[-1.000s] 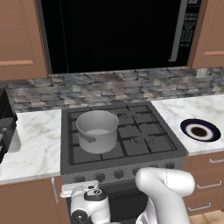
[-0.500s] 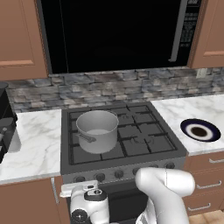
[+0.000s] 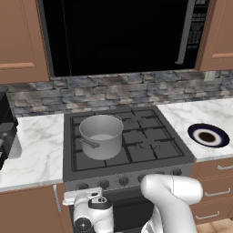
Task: Retrieve the frozen meat and place it in the pot on a burner. Then turn the burner on.
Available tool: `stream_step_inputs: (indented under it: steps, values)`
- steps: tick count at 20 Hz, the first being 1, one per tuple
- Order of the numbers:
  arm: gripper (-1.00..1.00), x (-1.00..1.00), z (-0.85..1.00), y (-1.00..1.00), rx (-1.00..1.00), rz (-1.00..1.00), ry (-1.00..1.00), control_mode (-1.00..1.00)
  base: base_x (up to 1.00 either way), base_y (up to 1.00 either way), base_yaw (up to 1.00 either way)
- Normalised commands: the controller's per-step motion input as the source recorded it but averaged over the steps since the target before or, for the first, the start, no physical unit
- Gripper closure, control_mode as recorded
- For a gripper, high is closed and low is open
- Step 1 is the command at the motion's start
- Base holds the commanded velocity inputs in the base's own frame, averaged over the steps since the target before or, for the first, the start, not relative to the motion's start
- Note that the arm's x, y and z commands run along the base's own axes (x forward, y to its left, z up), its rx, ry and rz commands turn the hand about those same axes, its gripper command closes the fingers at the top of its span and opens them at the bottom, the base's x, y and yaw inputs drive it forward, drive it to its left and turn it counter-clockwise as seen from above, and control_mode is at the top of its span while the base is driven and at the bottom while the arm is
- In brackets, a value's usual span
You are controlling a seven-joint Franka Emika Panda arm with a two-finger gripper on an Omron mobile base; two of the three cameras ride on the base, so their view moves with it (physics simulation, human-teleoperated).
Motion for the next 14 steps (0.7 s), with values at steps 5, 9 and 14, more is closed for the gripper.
stream_step_inputs:
  steps: [5,9,14]
  values:
    - [1.00,0.00,0.00,0.00,-0.05,0.00,0.00,-1.00,0.00,0.00,0.00]
    - [1.00,0.00,0.00,0.03,-0.26,0.00,0.03,-1.00,0.00,0.00,0.00]
    - [1.00,0.00,0.00,0.00,-0.24,0.00,0.05,-1.00,0.00,0.00,0.00]
